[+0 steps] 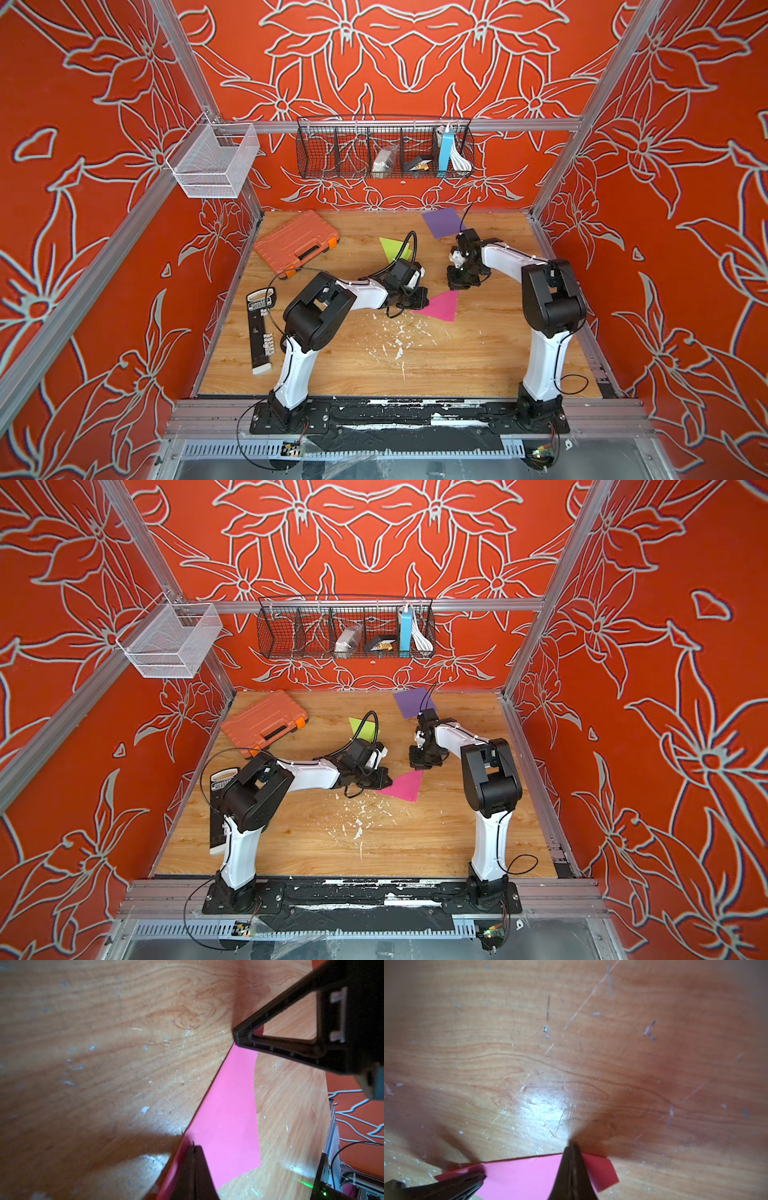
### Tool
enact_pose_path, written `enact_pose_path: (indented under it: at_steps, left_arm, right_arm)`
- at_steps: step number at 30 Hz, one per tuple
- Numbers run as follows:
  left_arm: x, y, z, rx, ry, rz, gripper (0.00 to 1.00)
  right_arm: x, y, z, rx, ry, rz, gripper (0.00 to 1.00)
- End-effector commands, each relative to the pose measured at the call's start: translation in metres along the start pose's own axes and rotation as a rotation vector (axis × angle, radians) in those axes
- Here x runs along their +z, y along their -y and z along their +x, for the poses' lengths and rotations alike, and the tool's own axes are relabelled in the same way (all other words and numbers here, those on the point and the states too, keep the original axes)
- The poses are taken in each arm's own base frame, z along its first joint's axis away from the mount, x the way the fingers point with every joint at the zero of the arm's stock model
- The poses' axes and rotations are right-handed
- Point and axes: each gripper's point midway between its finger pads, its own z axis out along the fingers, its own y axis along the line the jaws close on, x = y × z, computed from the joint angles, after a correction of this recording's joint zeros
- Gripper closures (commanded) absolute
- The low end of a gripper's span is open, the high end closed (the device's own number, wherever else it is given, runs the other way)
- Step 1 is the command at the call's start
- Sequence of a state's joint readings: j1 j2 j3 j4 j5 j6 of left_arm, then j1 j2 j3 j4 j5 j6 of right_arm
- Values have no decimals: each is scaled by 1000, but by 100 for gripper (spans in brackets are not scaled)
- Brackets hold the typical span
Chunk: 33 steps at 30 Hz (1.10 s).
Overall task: Fold the square paper diagonally
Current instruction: Fold the paper at the center of the board, then move the paper to the center of the board.
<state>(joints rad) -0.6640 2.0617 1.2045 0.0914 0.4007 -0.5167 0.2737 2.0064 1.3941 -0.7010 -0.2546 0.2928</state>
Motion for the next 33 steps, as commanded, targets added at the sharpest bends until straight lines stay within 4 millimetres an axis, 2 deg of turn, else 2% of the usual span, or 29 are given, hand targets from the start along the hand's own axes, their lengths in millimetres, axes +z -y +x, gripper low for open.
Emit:
enact_pose_path:
  at_steps: [1, 11, 17, 25, 29, 31, 33]
  left_arm:
    - [5, -26, 33, -37, -103, -101, 97]
    - [5, -26, 33, -35, -104, -102, 97]
    - [5, -26, 32, -35, -101, -103, 97]
    - [4, -26, 32, -32, -101, -103, 98]
    - [3, -26, 32, -30, -99, -103, 97]
    - [3, -26, 32, -30, -97, -105, 97]
    - [2, -27, 31, -29, -94, -110, 97]
  right_arm:
    - [6, 29, 4, 9, -29, 112, 100]
    - [0, 41, 5, -17, -44, 196, 100]
    - [4, 49, 6, -17, -50, 235, 100]
    - [0, 58, -1, -16, -29, 295, 100]
    - [-8, 58, -7, -4, 4, 310, 100]
    - [-16, 52, -12, -4, 30, 282, 100]
    - [-32, 41, -16, 2, 87, 236, 100]
